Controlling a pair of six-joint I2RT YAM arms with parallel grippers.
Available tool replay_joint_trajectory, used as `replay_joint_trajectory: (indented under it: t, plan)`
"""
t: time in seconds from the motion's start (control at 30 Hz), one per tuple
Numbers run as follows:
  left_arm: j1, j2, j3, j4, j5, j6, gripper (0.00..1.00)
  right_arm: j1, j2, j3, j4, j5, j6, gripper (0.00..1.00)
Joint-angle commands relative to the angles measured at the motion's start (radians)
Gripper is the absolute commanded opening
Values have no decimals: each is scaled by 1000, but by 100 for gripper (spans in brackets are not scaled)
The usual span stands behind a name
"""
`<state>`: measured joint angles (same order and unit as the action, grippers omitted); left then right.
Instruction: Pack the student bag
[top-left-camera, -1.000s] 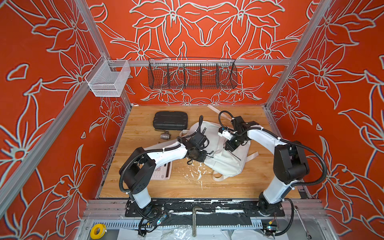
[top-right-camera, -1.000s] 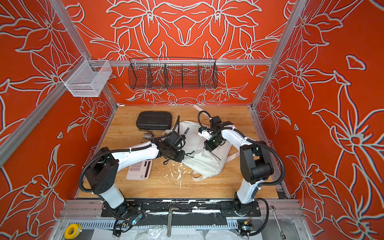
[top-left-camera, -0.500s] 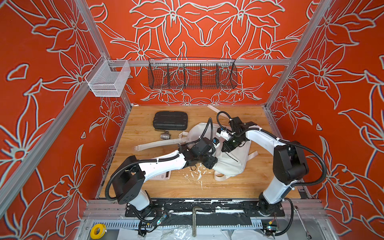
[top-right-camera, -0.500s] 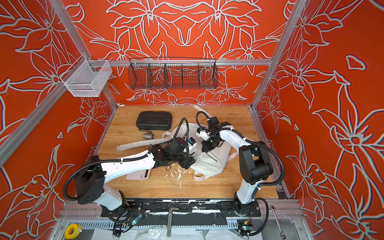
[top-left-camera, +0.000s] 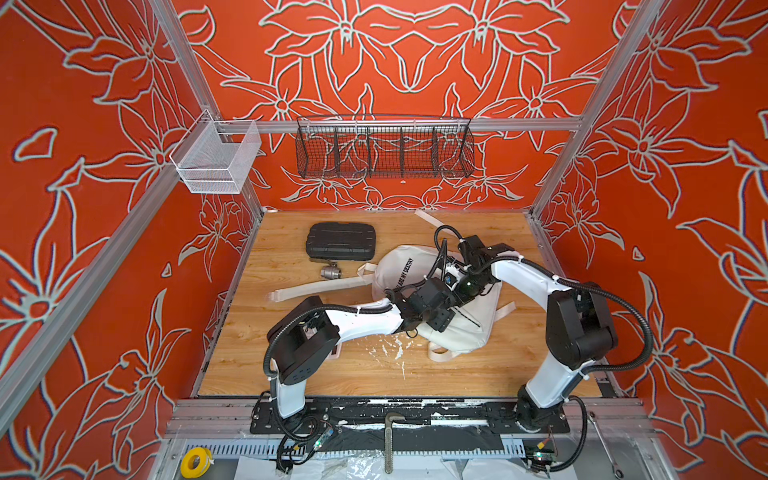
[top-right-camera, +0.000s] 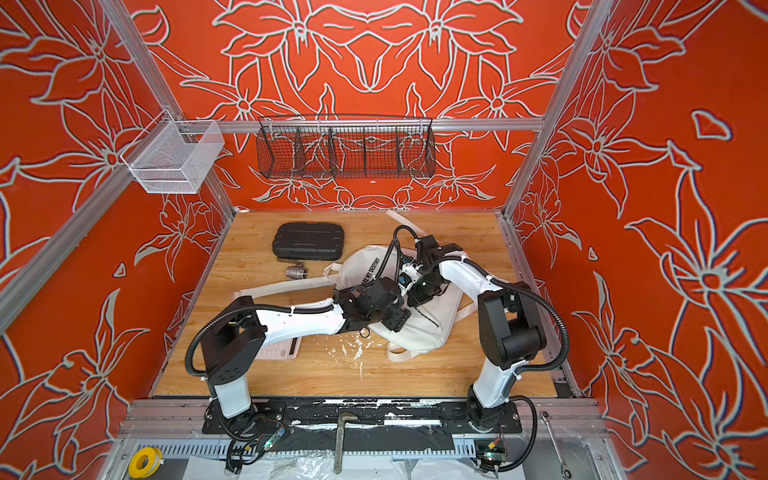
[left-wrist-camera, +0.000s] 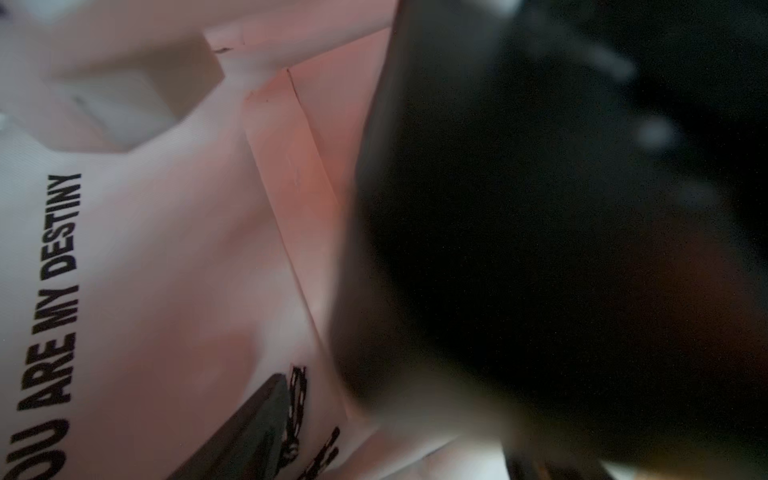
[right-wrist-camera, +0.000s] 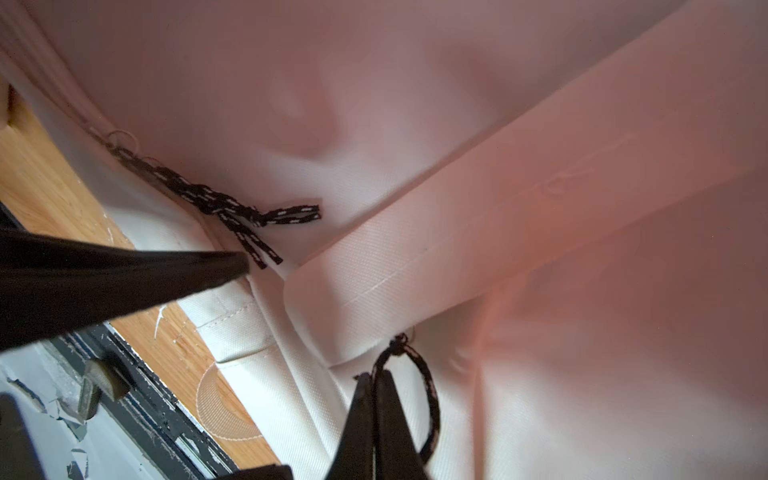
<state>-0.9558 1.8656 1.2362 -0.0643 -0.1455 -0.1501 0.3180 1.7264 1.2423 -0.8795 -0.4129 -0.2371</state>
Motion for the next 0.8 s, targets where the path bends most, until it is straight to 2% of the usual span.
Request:
replay_joint_trajectory:
  t: [0.0, 0.13, 0.33, 0.57, 0.67, 0.77]
  plan:
    - [3, 82, 16, -64, -74, -75, 77, 9, -25, 23, -63, -26, 12, 0]
    - [-1, 90, -40, -46, -148, -121, 75, 9, -9, 44, -86, 22, 36, 0]
    - [-3, -18, -275, 280, -90, -109, 75, 3, 40, 57, -95, 33, 79, 0]
    - [-3, 48, -213, 252, -35, -106, 77, 4, 59, 77, -87, -15, 103, 0]
    - [-3, 68, -204, 233, -44, -112, 67, 3, 52, 75, -87, -2, 105, 0]
    - [-3, 71, -221, 211, -56, -111, 42, 3, 44, 74, -88, 10, 113, 0]
